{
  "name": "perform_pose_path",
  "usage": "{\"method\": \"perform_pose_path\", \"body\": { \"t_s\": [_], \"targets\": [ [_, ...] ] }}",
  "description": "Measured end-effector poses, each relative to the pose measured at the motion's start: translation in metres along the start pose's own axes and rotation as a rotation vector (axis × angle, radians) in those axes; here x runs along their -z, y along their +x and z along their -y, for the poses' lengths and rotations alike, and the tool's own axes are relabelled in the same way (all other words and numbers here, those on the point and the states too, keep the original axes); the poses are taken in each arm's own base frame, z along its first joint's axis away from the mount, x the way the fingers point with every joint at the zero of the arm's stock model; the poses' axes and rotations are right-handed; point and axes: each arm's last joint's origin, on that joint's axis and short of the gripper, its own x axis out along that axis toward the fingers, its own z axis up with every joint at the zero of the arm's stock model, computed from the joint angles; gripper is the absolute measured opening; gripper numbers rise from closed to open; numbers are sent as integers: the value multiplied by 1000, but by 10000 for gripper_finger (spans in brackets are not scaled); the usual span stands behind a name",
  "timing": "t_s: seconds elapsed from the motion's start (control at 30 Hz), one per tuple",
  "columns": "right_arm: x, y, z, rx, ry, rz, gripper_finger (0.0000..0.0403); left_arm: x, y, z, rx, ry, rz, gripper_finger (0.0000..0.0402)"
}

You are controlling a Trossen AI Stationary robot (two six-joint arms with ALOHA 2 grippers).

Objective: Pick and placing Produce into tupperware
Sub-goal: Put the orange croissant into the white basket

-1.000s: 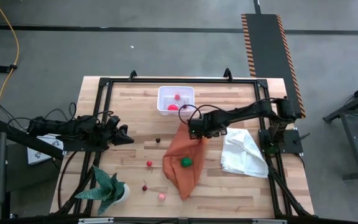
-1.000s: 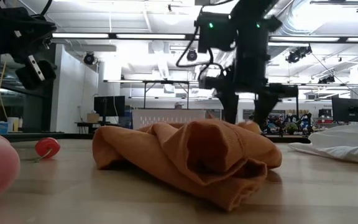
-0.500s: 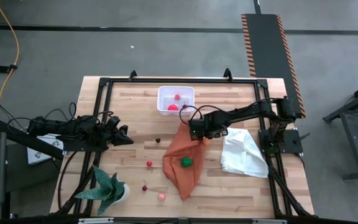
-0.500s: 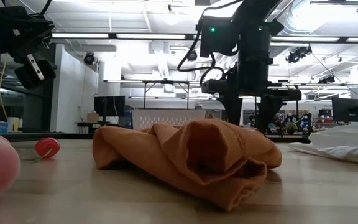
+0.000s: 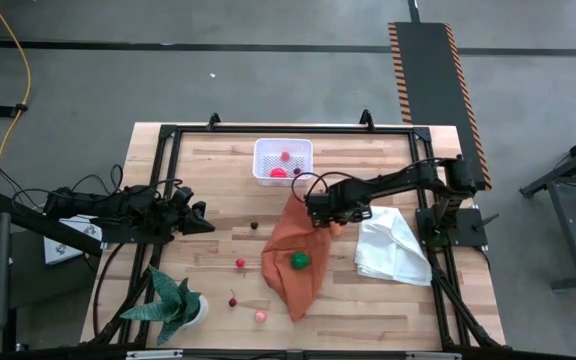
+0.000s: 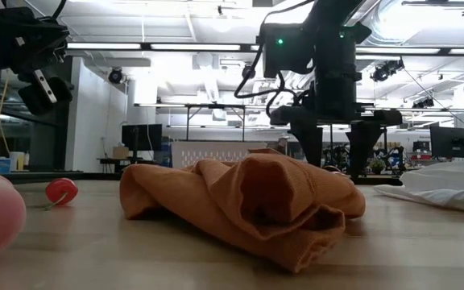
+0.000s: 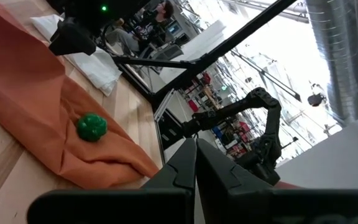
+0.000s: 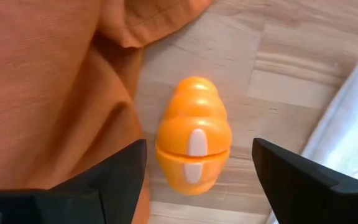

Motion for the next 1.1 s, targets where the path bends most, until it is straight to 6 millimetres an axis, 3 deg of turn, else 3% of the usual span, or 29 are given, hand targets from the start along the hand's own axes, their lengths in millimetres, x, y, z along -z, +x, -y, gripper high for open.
{"method": "perform_pose_path", "body": {
  "t_s": [1.1],
  "targets": [
    [-6, 8, -3, -8, 32, -22, 281, 0, 0, 0, 4, 0, -4, 1]
  ]
}}
